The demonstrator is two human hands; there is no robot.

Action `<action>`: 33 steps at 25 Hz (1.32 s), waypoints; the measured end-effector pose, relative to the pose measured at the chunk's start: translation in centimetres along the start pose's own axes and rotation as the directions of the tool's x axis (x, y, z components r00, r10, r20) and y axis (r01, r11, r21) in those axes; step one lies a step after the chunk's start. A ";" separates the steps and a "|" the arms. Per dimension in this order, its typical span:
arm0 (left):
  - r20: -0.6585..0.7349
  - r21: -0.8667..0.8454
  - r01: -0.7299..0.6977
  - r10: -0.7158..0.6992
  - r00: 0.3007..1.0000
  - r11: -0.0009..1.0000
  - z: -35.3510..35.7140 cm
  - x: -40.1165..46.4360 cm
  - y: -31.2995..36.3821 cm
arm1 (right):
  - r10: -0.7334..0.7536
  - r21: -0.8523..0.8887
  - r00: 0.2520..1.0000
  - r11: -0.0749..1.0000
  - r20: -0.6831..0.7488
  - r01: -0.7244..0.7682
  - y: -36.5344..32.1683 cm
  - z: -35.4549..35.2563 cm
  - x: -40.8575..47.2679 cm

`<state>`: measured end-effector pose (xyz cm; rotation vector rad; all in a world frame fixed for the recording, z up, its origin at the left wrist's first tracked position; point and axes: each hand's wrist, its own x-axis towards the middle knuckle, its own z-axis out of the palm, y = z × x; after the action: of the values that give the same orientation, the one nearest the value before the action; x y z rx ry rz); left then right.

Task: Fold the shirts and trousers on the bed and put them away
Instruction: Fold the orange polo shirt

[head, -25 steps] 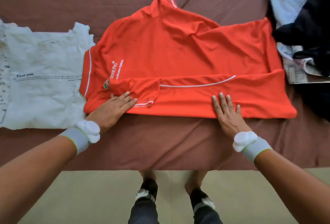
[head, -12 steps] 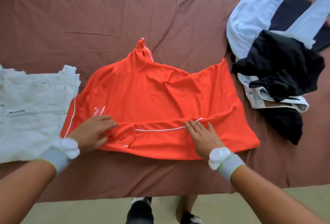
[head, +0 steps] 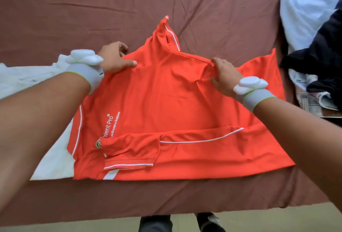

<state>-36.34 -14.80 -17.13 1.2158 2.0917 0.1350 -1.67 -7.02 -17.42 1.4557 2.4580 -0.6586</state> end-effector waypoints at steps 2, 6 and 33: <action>0.057 -0.015 -0.004 0.005 0.998 1.000 -0.7 0.5 -0.5 | 0.088 -0.129 0.996 0.988 0.003 -0.087 -0.4 -0.2 1.0; 0.123 -0.051 -0.076 0.082 0.989 0.996 -0.8 0.7 -0.9 | 0.188 -0.118 0.981 0.976 0.043 -0.182 -0.3 -1.7 2.1; 0.060 -0.306 -0.418 0.456 0.888 0.855 2.6 -14.3 -9.9 | -0.398 0.858 0.913 0.433 -0.094 0.277 -15.4 5.0 -5.0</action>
<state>-37.46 -32.31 -15.73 1.4558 1.5836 0.5344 -12.86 -19.63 -15.72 1.0032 2.3868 -2.2656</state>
